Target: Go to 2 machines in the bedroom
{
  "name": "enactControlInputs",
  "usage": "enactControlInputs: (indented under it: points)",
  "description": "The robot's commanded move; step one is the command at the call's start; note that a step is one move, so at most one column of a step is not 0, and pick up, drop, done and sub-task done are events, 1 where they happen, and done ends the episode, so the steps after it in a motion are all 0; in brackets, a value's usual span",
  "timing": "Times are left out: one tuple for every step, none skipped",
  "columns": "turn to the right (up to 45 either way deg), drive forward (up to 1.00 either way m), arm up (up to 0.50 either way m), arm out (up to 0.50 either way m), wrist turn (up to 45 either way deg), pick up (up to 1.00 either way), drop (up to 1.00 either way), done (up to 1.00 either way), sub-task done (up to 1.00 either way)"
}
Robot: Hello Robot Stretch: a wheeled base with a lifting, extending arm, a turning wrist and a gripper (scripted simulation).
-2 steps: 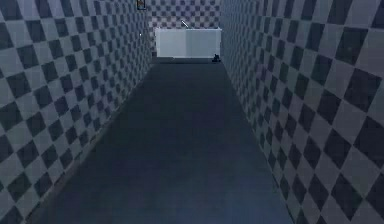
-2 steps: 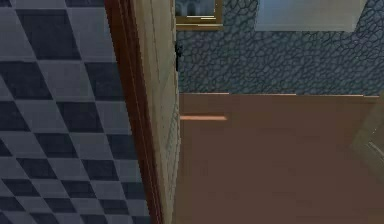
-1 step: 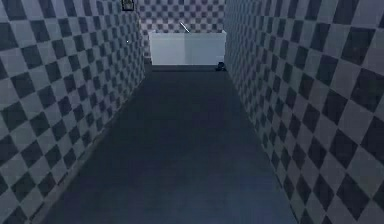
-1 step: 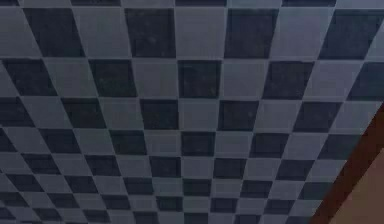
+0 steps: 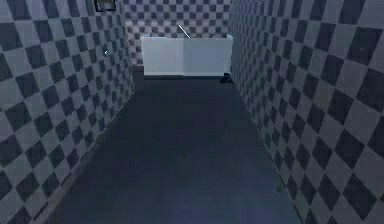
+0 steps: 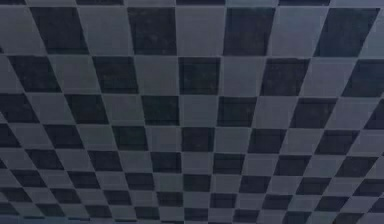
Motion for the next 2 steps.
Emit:
enactControlInputs:
  points:
    - [0.0, 1.00, 0.00, 0.00, 0.0, 0.00, 0.00, 0.00, 0.00]
    - [0.0, 1.00, 0.00, 0.00, 0.0, 0.00, 0.00, 0.00, 0.00]
